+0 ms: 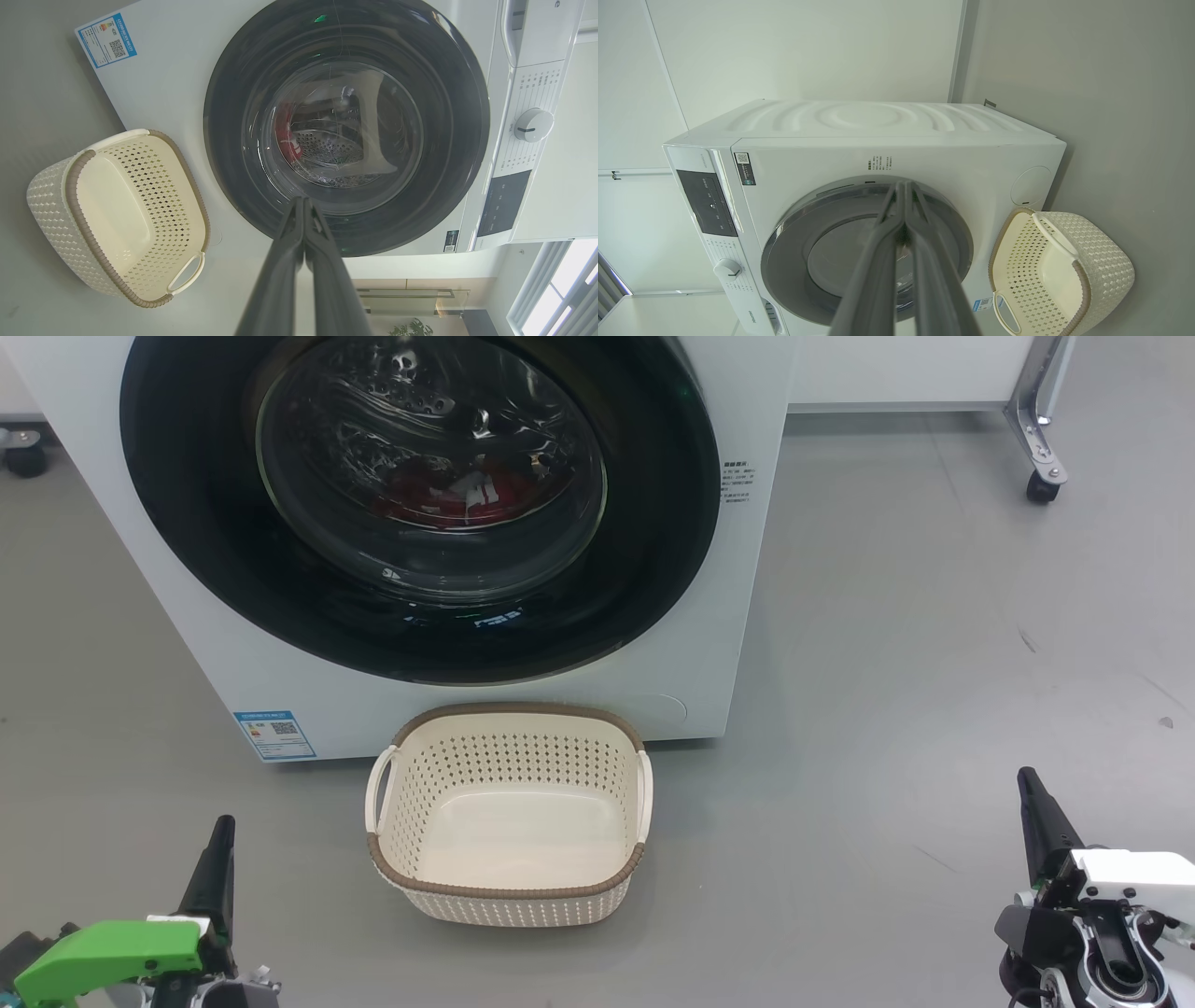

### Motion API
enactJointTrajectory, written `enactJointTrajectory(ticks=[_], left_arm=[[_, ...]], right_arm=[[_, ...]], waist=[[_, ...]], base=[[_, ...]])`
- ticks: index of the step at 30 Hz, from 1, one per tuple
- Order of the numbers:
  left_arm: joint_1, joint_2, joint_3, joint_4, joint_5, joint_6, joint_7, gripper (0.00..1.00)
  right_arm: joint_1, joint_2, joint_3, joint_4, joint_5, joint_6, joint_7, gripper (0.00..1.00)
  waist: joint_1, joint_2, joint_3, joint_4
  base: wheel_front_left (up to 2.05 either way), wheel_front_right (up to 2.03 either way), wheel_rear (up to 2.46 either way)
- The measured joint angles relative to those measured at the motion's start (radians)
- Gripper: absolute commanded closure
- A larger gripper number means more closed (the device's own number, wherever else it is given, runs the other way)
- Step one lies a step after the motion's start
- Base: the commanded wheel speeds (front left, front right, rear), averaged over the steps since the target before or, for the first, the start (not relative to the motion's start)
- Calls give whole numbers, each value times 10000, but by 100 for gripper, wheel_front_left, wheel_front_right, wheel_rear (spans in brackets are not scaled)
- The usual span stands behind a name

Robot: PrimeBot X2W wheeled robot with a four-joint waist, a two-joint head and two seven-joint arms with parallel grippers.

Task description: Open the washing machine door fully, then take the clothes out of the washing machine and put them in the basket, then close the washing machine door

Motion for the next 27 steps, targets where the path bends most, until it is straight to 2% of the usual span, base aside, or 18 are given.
enactJointTrajectory(ticks=[3,4,5,6,27], left_arm=[[0,0,2,0,0,0,0,100],[14,-4,-10,50,-10,6,-2,0],[64,-27,-31,142,-17,8,-2,100],[162,-73,-54,247,-17,10,-2,0],[313,-182,-552,249,104,10,-282,0]], right_arm=[[0,0,0,0,0,0,0,100],[21,10,4,44,6,-4,-2,0],[74,50,10,127,6,-8,-2,100],[174,107,13,249,6,-8,-2,0],[419,42,25,36,-443,-8,-324,0]], waist=[[0,0,0,0],[0,0,0,0],[0,0,0,0],[0,0,0,0],[-1,0,37,-25]], base=[[0,0,0],[0,0,0],[0,0,0],[0,0,0],[0,0,0]])
